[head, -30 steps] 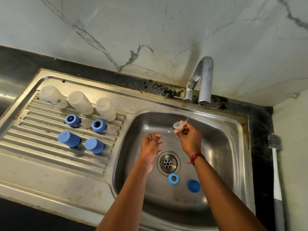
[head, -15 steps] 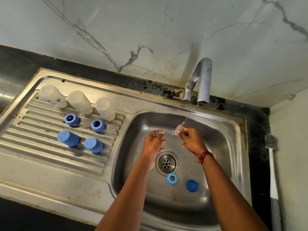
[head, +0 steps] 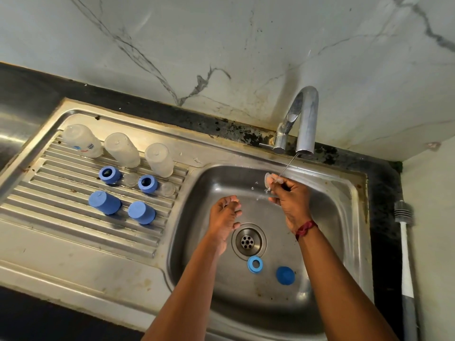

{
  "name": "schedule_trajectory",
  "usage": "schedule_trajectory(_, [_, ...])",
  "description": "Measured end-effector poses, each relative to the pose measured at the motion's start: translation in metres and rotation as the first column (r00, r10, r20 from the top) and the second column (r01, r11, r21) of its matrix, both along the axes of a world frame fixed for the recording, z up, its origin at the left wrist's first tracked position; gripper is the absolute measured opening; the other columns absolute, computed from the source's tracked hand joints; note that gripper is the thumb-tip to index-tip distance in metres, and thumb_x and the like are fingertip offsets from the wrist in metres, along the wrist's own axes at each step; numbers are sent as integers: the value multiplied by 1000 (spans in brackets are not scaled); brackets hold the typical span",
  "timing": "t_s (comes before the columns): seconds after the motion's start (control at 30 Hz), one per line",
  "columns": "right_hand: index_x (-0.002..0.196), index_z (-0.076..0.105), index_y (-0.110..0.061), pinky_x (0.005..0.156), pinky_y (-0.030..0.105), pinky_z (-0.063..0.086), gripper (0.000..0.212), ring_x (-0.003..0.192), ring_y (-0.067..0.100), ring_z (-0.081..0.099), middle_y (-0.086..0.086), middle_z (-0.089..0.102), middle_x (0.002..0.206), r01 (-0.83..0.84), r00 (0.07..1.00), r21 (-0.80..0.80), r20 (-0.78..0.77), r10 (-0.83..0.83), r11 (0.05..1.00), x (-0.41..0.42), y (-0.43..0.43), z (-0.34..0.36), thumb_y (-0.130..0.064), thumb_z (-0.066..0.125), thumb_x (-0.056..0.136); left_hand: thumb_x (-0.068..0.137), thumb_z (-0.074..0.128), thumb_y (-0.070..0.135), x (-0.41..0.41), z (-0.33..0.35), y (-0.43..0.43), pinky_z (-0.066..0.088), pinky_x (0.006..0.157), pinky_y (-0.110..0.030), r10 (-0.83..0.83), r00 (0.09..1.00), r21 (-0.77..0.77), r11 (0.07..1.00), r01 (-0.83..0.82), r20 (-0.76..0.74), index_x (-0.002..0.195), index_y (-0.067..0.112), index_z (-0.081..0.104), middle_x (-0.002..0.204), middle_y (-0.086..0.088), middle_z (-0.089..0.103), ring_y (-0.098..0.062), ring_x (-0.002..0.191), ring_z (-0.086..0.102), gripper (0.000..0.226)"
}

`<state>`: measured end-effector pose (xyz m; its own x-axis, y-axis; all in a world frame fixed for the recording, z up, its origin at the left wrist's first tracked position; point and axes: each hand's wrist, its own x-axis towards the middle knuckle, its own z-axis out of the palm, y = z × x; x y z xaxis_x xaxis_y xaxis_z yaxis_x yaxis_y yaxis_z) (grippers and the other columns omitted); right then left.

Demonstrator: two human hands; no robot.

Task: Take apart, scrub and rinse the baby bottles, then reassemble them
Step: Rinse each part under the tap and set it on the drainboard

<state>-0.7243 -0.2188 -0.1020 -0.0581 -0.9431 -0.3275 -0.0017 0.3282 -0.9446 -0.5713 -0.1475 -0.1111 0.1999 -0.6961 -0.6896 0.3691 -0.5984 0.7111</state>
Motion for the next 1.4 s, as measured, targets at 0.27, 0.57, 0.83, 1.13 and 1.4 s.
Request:
schedule_trajectory(0.27, [96,69,-9,75,37,60,11,92,23,73,12,74,104,-36,999,85,17,34,996,-1,4,-2,-13,73,87,99,57,28,2,1,4,50,95,-43,10,1000,5,1000,-10,-6,108,22,62,113,-3,68,-18,107,64,12])
schedule_trajectory(0.57, [111,69,-12,88,17,54,24,106,10,63,-2,64,119,-83,950,-92,-308,51,992,5,-2,0,-5,71,87,99,58,28,6,-2,10,52,84,-35,22,1000,7,1000,-22,-12,110,23,61,115,-3,67,-17,107,64,12])
schedule_trajectory(0.83, [107,74,-9,73,4,45,26,95,11,64,3,69,107,-169,849,-167,-526,57,971,2,-3,7,-22,77,84,99,59,29,6,-5,15,52,88,-38,32,999,17,999,-31,-37,114,21,61,117,-3,67,-18,109,64,18])
schedule_trajectory(1.13, [104,67,-12,72,23,56,12,101,17,68,7,72,112,-15,997,48,79,11,999,7,3,23,-7,60,95,98,59,25,7,3,16,51,78,-33,45,997,9,999,-45,-58,115,20,61,116,-3,68,-17,107,65,18])
schedule_trajectory(1.4, [95,68,-9,73,29,61,9,88,22,73,10,74,93,120,951,92,275,-141,988,12,7,44,-16,68,90,97,60,25,13,13,23,51,90,-39,35,997,-28,999,-37,-62,112,21,61,116,-3,68,-18,108,64,16])
